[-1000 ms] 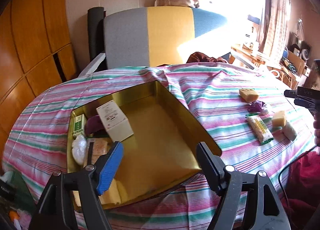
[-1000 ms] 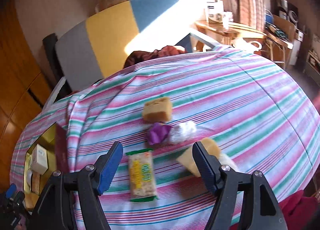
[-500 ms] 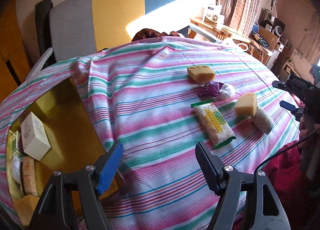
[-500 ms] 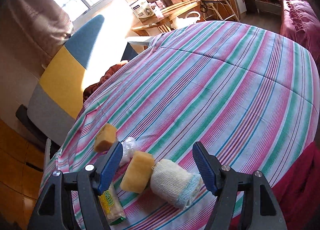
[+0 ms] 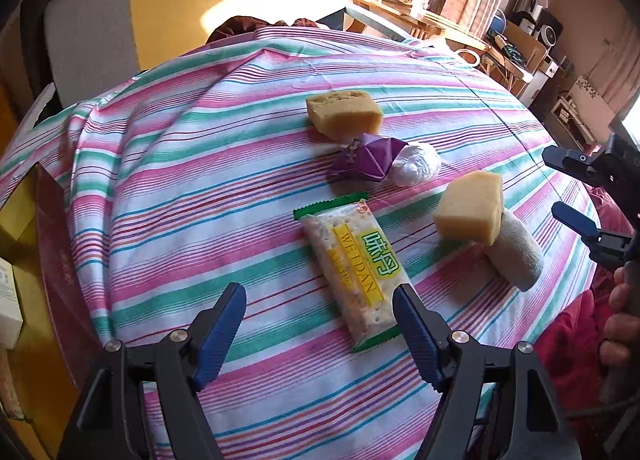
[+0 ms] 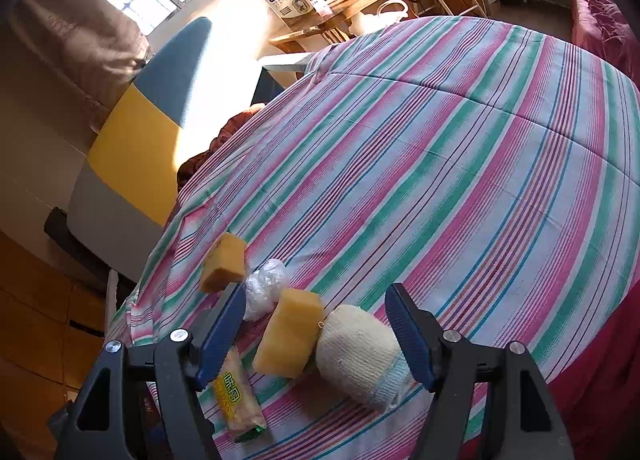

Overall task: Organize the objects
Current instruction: 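Grasp the WEIDAN cracker bar with left tool while right tool reaches the yellow sponges, then hold the cracker bar with left tool while right tool grasps a yellow sponge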

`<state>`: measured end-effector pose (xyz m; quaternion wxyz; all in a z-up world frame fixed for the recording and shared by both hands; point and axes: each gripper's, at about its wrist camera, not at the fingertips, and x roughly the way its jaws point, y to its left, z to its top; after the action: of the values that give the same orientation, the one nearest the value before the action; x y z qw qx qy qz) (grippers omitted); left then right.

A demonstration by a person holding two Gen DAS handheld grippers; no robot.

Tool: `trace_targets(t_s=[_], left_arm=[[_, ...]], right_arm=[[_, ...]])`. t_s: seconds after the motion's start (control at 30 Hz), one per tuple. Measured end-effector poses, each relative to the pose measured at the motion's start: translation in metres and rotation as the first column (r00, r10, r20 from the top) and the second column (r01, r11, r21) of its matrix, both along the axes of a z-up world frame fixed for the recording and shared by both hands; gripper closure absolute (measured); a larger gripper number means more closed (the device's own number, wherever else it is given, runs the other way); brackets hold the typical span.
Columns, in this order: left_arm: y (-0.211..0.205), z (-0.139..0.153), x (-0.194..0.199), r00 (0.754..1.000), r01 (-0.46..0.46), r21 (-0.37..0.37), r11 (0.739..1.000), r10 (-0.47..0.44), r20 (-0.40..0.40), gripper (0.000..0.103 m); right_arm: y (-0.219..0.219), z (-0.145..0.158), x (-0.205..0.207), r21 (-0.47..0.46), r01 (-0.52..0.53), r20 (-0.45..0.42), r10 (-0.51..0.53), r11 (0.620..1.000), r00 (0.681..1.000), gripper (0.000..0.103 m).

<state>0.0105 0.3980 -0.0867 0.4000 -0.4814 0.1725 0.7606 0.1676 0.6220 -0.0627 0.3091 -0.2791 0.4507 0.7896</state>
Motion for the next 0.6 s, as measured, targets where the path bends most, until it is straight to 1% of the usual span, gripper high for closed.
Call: trace_targets(t_s=[0.07,0.17,0.3,0.33,0.37,0.4,0.43,0.47,0.6], left_arm=[[0.011,-0.004,-0.001,1.000,-0.001,-0.008,1.000,0.001,0.000,0.021],[0.026,-0.012,-0.003,1.000,-0.002,-0.028,1.000,0.002,-0.002,0.021],[0.042,-0.023,-0.008,0.999,0.004,-0.050,0.999,-0.006,-0.039,0.023],[0.043,-0.027,-0.010,0.999,0.011,-0.048,0.999,-0.013,-0.031,0.032],[0.040,-0.029,-0.012,1.000,0.016,-0.028,0.999,-0.016,-0.002,0.042],[0.036,-0.030,-0.014,0.999,0.015,0.002,1.000,-0.015,0.031,0.046],[0.031,-0.030,-0.013,0.999,0.018,0.023,1.000,-0.018,0.038,0.052],[0.027,-0.029,-0.012,0.999,0.025,0.032,0.999,-0.026,0.026,0.055],[0.005,-0.031,-0.011,0.999,0.044,0.079,0.996,-0.046,0.028,0.058]], right_arm=[[0.000,-0.001,0.000,-0.009,0.000,-0.005,0.000,1.000,1.000,0.030],[0.001,-0.002,0.001,-0.019,-0.002,-0.011,0.002,1.000,1.000,0.030],[0.002,-0.003,0.001,-0.024,-0.006,-0.012,0.005,1.000,1.000,0.030],[0.002,-0.003,0.001,-0.028,-0.006,-0.010,0.006,1.000,1.000,0.030],[0.002,-0.004,0.001,-0.032,-0.006,-0.009,0.006,0.999,1.000,0.030],[0.003,-0.005,0.001,-0.036,-0.005,-0.008,0.005,0.999,1.000,0.030],[0.004,-0.006,0.001,-0.040,-0.002,-0.006,0.001,0.999,1.000,0.030],[0.006,-0.007,0.002,-0.042,0.004,-0.004,-0.004,0.999,1.000,0.030],[0.008,-0.011,0.002,-0.056,0.012,0.011,-0.012,0.998,1.000,0.030]])
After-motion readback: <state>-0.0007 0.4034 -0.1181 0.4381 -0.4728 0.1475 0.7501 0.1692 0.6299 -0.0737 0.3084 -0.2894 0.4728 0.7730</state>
